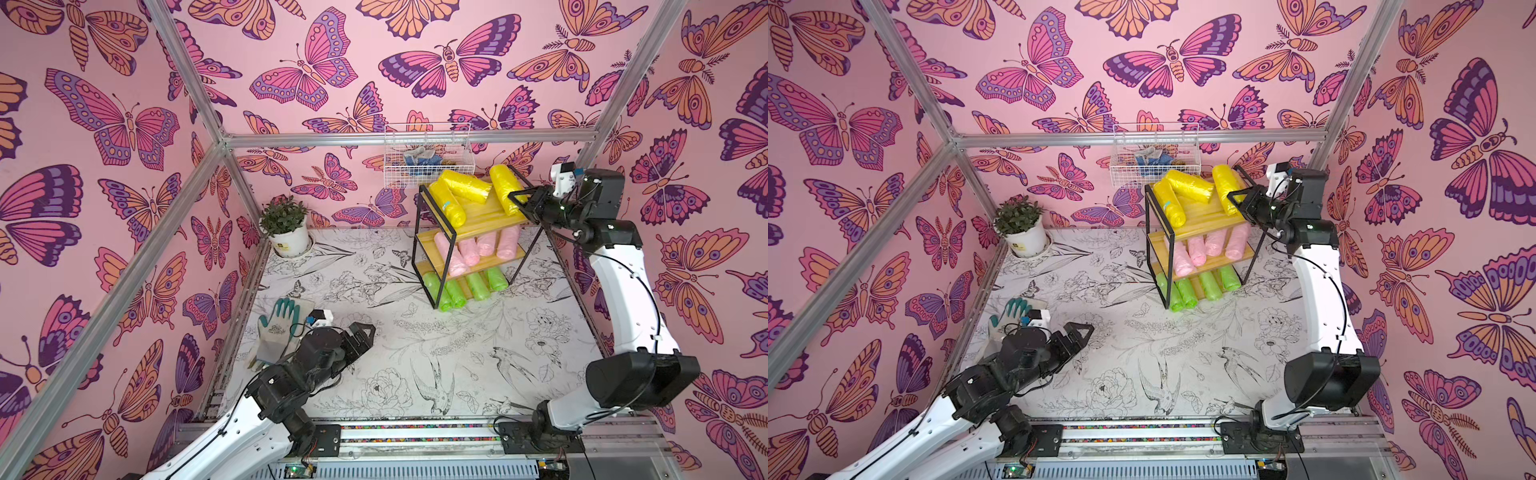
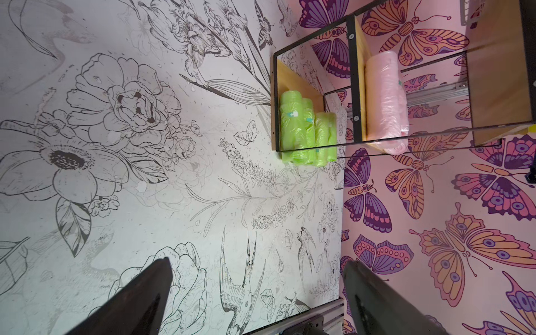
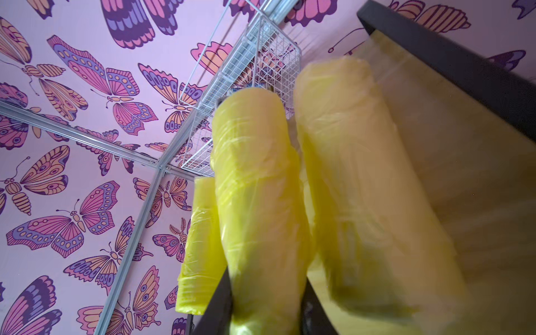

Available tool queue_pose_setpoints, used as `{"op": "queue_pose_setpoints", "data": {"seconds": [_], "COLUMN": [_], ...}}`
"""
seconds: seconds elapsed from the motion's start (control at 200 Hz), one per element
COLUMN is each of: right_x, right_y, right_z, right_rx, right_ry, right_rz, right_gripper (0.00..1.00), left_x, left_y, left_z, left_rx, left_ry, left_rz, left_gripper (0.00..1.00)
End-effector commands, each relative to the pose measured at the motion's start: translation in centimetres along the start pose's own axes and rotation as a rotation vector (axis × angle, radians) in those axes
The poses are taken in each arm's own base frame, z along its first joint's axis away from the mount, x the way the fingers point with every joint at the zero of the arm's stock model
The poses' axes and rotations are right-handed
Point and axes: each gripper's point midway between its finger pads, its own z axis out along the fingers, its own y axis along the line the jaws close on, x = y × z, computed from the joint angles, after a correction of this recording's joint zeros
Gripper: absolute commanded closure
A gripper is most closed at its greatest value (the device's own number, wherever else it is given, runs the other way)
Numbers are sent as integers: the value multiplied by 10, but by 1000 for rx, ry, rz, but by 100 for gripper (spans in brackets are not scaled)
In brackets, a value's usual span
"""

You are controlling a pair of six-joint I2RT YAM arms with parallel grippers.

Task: Sort the rolls of trash bags by color and place them on the shelf
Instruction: Place the roll of trash bags on the shelf.

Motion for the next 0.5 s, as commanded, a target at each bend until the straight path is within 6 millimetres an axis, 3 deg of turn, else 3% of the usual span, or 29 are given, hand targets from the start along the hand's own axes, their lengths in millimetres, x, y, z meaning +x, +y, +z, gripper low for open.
{"op": "queue_pose_setpoints", "data": {"seconds": [0.0,0.28,0.496], "right_x": [-5,-9,-4], "right_y": [3,-20,-17], "right_z": [-5,-15,-12], "right_rx": [22,187,185], "right_ry": [-30,-60,-49], "right_rz": [-33,-88,-100], "right_gripper": [100,99,49], "left_x": [-1,1,3], "left_y": [-2,2,5], "left_z": [0,3,3], "left_rx": [6,-2,0], "left_ry": [-2,3,10], "left_rz": [-2,-5,-6], "left_gripper": [2,2,1]}}
